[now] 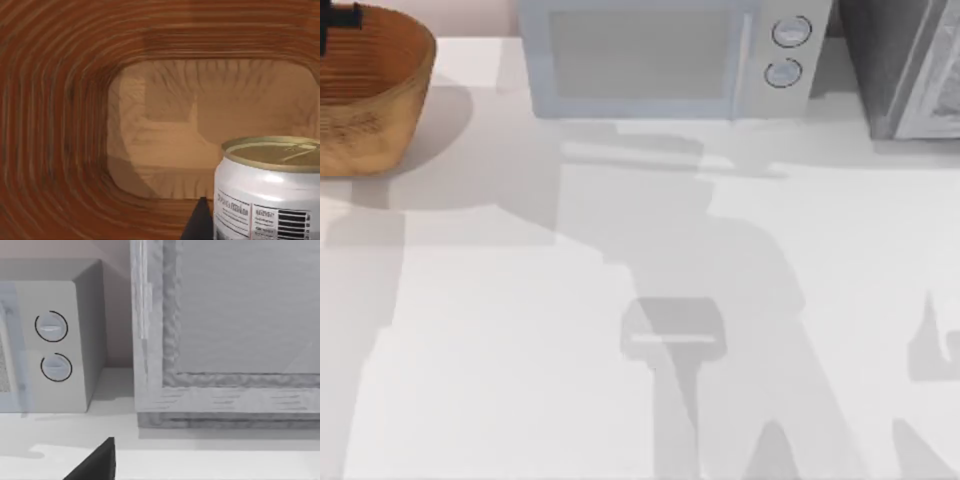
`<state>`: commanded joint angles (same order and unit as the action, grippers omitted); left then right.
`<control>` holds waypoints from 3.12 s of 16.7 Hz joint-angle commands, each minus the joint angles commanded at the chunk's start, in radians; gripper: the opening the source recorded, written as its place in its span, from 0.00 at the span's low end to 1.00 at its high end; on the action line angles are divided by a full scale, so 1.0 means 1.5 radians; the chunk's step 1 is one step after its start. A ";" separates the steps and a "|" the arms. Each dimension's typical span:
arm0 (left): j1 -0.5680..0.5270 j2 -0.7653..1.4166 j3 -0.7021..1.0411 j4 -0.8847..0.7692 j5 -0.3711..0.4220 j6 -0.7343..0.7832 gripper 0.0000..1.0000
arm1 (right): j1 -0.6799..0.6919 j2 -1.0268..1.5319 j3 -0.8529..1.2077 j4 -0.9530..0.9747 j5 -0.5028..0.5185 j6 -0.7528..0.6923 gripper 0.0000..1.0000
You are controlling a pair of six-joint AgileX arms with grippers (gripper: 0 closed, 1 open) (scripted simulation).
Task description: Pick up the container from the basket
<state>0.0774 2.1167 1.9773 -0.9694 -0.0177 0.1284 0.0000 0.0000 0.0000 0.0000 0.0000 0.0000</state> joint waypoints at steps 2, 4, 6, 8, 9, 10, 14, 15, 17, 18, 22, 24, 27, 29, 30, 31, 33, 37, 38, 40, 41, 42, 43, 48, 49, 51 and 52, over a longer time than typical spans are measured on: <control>-0.010 -0.144 -0.143 0.055 -0.021 -0.006 0.00 | 0.000 0.000 0.000 0.000 0.000 0.000 1.00; -0.020 -0.304 -0.302 0.114 -0.037 -0.013 0.00 | 0.000 0.000 0.000 0.000 0.000 0.000 1.00; -0.029 -0.473 -0.468 0.175 -0.048 -0.022 0.00 | 0.000 0.000 0.000 0.000 0.000 0.000 1.00; -0.036 -0.643 -0.632 0.239 -0.053 -0.031 0.00 | 0.000 0.000 0.000 0.000 0.000 0.000 1.00; -0.039 -0.726 -0.713 0.272 -0.053 -0.035 0.00 | 0.000 0.000 0.000 0.000 0.000 0.000 1.00; -0.042 -0.807 -0.790 0.306 -0.052 -0.040 0.00 | 0.000 0.000 0.000 0.000 0.000 0.000 1.00; -0.050 -1.102 -1.059 0.446 -0.035 -0.060 0.00 | 0.000 0.000 0.000 0.000 0.000 0.000 1.00; -0.051 -1.164 -1.113 0.479 -0.029 -0.065 0.00 | 0.000 0.000 0.000 0.000 0.000 0.000 1.00; -0.052 -1.268 -1.202 0.542 -0.015 -0.073 0.00 | 0.000 0.000 0.000 0.000 0.000 0.000 1.00; -0.052 -1.309 -1.236 0.569 -0.009 -0.076 0.00 | 0.000 0.000 0.000 0.000 0.000 0.000 1.00; -0.052 -1.404 -1.314 0.641 0.010 -0.085 0.00 | 0.000 0.000 0.000 0.000 0.000 0.000 1.00; -0.052 -1.411 -1.318 0.646 0.012 -0.086 0.00 | 0.000 0.000 0.000 0.000 0.000 0.000 1.00; -0.052 -1.411 -1.318 0.646 0.012 -0.086 0.00 | 0.000 0.000 0.000 0.000 0.000 0.000 1.00; -0.051 -1.408 -1.318 0.645 0.011 -0.084 0.00 | 0.000 0.000 0.000 0.000 0.000 0.000 1.00; -0.051 -1.408 -1.318 0.645 0.011 -0.084 0.00 | 0.000 0.000 0.000 0.000 0.000 0.000 1.00; -0.052 -1.396 -1.309 0.657 0.017 -0.086 0.00 | 0.000 0.000 0.000 0.000 0.000 0.000 1.00; -0.055 -1.359 -1.286 0.693 0.036 -0.089 0.00 | 0.000 0.000 0.000 0.000 0.000 0.000 1.00; -0.065 -1.232 -1.217 0.799 0.102 -0.094 0.00 | 0.000 0.000 0.000 0.000 0.000 0.000 1.00; -0.068 -1.196 -1.198 0.827 0.121 -0.094 0.00 | 0.000 0.000 0.000 0.000 0.000 0.000 1.00; -0.074 -1.123 -1.162 0.880 0.162 -0.093 0.00 | 0.000 0.000 0.000 0.000 0.000 0.000 1.00; -0.078 -1.086 -1.146 0.906 0.183 -0.094 0.00 | 0.000 0.000 0.000 0.000 0.000 0.000 1.00; -0.081 -1.050 -1.129 0.930 0.204 -0.094 0.00 | 0.000 0.000 0.000 0.000 0.000 0.000 1.00; -0.085 -1.014 -1.113 0.954 0.223 -0.094 0.00 | 0.000 0.000 0.000 0.000 0.000 0.000 1.00; -0.102 -0.844 -1.037 1.067 0.322 -0.095 0.00 | 0.000 0.000 0.000 0.000 0.000 0.000 1.00; -0.105 -0.811 -1.022 1.088 0.342 -0.095 0.00 | 0.000 0.000 0.000 0.000 0.000 0.000 1.00; -0.111 -0.746 -0.993 1.131 0.380 -0.095 0.00 | 0.000 0.000 0.000 0.000 0.000 0.000 1.00; -0.114 -0.714 -0.979 1.152 0.398 -0.094 0.00 | 0.000 0.000 0.000 0.000 0.000 0.000 1.00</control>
<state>-0.0929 1.0454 0.5095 0.7579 0.5790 -0.0123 0.0000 0.0000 0.0000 0.0000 0.0000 0.0000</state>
